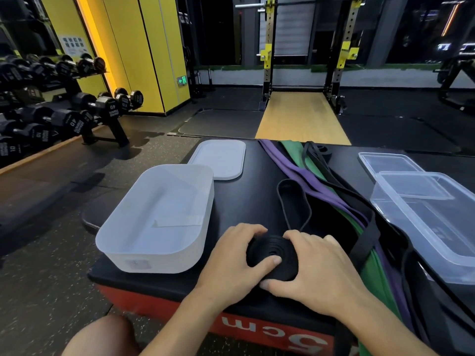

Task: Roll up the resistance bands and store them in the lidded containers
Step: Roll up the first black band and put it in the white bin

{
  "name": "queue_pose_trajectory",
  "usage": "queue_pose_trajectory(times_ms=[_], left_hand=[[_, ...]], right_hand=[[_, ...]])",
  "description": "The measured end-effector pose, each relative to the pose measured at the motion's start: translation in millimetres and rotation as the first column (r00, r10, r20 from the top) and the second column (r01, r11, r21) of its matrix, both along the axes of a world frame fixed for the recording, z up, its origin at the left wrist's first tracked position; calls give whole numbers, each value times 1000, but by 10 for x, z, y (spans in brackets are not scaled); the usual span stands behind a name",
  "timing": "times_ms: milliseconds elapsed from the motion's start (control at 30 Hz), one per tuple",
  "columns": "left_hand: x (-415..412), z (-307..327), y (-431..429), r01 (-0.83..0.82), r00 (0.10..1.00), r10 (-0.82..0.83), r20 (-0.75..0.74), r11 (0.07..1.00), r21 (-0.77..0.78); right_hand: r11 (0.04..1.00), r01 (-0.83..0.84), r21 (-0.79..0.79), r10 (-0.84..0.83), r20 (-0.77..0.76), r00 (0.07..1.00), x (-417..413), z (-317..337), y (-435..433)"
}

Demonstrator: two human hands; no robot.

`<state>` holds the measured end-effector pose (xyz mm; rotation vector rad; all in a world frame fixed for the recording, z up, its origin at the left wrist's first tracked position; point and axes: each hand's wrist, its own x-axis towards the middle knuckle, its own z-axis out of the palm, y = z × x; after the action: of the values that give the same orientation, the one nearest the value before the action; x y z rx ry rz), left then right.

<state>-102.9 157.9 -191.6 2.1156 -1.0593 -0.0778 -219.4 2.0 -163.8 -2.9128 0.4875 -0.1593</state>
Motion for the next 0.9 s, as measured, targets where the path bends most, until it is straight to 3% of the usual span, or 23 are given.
queue_pose_trajectory(times_ms=[100, 300, 500, 733, 900], left_hand=[[-2, 15, -19, -70, 997, 70, 30, 998, 3], [34, -9, 2, -53, 999, 53, -8, 998, 19], [40, -10, 21, -55, 997, 53, -62, 998, -28], [70, -9, 31, -22, 998, 21, -61, 1000, -14], [69, -6, 44, -2, 996, -1, -90, 999, -39]], right_hand=[[996, 46, -71, -48, -16, 999, 25, -15, 13], [1000, -6, -8, 6, -64, 998, -16, 9, -17], [998, 32, -50, -35, -64, 997, -20, 3, -13], [994, -24, 103, 35, -104, 994, -73, 18, -60], [992, -36, 117, 53, -148, 988, -39, 23, -104]])
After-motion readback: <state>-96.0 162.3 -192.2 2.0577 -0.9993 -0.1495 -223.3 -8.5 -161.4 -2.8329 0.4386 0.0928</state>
